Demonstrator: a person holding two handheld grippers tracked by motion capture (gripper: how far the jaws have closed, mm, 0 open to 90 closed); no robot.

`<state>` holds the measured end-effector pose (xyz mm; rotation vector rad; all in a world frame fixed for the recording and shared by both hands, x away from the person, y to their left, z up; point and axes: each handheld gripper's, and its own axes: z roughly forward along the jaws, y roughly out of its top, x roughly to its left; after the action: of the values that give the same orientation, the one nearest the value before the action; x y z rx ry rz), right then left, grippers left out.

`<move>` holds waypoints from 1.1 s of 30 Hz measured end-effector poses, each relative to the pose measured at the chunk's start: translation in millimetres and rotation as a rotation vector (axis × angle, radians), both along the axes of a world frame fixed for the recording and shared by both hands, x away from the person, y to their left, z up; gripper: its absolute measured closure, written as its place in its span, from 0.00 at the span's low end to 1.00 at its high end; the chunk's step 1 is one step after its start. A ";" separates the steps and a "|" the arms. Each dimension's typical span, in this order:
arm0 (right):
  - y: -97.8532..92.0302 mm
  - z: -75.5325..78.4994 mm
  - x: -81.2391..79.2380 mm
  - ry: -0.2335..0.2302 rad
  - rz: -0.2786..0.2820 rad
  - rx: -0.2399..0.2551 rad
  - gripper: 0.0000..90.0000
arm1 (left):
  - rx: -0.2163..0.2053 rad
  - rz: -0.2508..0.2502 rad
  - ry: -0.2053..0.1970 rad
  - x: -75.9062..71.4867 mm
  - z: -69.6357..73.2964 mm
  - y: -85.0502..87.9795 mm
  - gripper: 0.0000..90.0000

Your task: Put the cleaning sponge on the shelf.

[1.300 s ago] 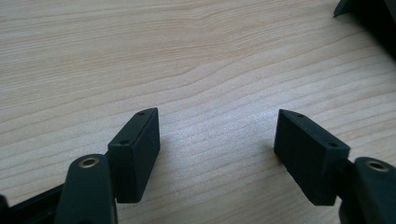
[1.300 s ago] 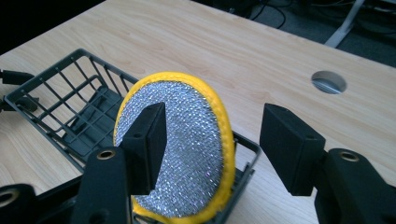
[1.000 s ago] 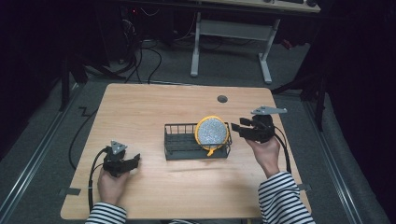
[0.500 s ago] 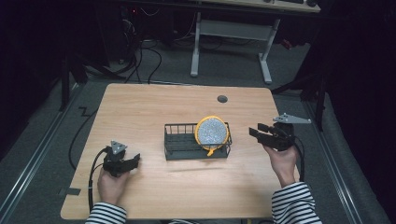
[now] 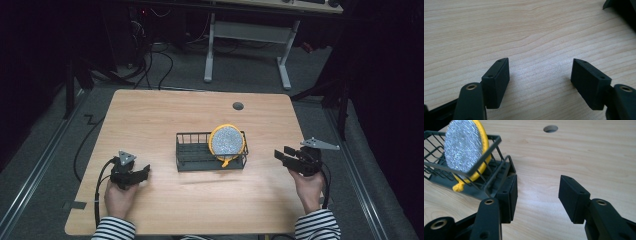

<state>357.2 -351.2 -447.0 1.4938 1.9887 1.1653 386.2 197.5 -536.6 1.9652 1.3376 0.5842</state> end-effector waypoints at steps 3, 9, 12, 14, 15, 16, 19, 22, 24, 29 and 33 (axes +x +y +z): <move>-3.5 -8.9 -3.6 0.005 -0.013 0.012 0.55 | 0.000 0.000 0.000 0.0 0.0 0.0 0.35; -8.3 -26.7 -9.7 0.019 -0.033 0.022 0.53 | 0.000 0.000 0.000 0.0 0.0 0.0 0.35; -8.6 -37.6 -11.5 0.033 -0.043 0.010 0.52 | 0.000 0.000 0.000 0.0 0.0 0.0 0.35; -8.6 -45.2 -12.2 0.037 -0.043 0.007 0.51 | 0.000 0.000 0.000 0.0 0.0 0.0 0.35; -8.5 -48.4 -12.7 0.040 -0.046 0.004 0.51 | 0.000 0.000 0.000 0.0 0.0 0.0 0.35; -7.9 -51.2 -13.6 0.045 -0.054 0.010 0.51 | 0.000 0.001 0.000 0.0 0.0 0.0 0.35; -7.6 -58.0 -14.8 0.047 -0.056 0.001 0.51 | 0.000 0.001 0.000 0.0 0.0 -0.1 0.35; -7.5 -63.1 -15.7 0.049 -0.059 0.002 0.51 | 0.000 0.001 0.000 0.0 0.0 -0.1 0.35; -7.3 -65.5 -16.4 0.054 -0.062 0.008 0.51 | 0.000 0.001 0.000 0.0 0.0 -0.1 0.35; -4.0 -73.4 -17.6 0.064 -0.058 0.005 0.51 | 0.000 0.001 0.000 0.0 0.0 0.0 0.35; -0.8 -77.7 -19.0 0.066 -0.056 -0.008 0.50 | 0.000 0.001 0.000 0.0 0.0 0.0 0.35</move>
<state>338.2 -352.0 -524.8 1.5927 1.9778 1.0975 386.1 197.5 -536.6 1.9651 1.3384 0.5849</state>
